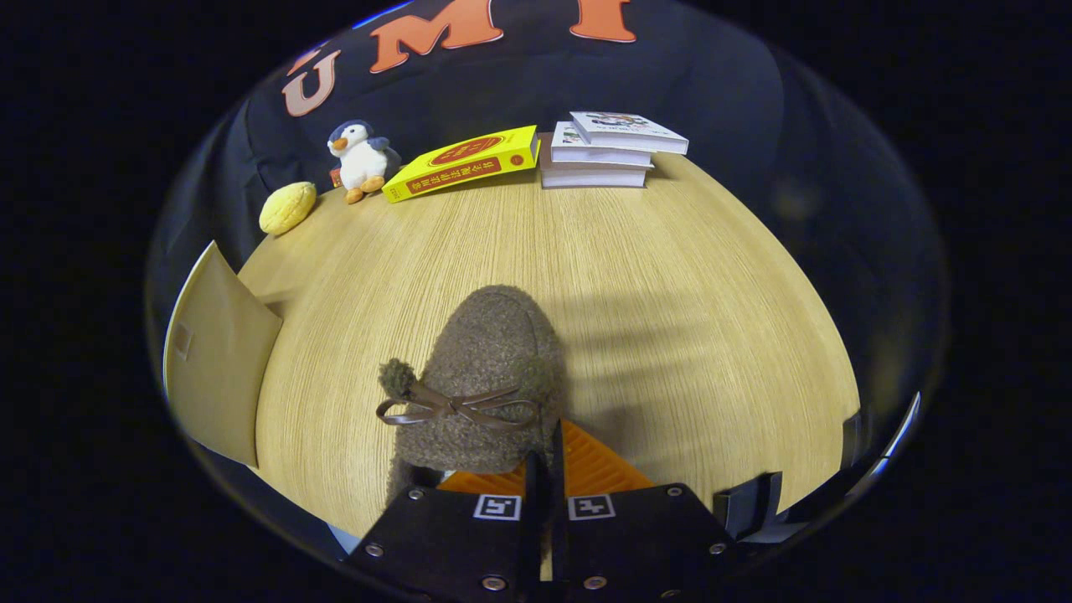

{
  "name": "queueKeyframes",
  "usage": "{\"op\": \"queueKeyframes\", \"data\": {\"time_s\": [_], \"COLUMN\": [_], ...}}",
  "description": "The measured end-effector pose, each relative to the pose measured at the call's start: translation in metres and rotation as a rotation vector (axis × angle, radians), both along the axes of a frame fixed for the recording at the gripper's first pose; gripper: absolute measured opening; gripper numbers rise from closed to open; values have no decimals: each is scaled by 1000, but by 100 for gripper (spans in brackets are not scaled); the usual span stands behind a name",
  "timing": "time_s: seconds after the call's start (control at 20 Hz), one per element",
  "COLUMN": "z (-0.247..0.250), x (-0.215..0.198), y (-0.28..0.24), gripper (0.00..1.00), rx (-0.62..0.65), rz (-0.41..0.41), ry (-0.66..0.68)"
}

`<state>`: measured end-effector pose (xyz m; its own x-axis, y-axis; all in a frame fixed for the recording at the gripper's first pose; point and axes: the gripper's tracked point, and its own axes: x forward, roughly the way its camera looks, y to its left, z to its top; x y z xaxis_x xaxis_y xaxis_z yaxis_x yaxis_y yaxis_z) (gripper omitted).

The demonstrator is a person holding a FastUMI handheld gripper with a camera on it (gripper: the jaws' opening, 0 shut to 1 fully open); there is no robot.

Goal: Open the storage box then place both shoes into the box .Put the left shoe in first, then the right shoe, with the right side of both shoes facing outward in a uniform manner.

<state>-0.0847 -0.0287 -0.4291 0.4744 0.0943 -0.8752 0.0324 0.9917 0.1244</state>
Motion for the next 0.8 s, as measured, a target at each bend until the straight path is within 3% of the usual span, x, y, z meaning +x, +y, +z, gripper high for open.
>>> {"op": "queueKeyframes", "data": {"time_s": [0.35, 0.8], "z": [44, 117], "x": [-4, 8], "y": [7, 83], "gripper": [5, 5], "rx": [-6, 44], "rz": [-68, -78], "ry": [13, -41]}}
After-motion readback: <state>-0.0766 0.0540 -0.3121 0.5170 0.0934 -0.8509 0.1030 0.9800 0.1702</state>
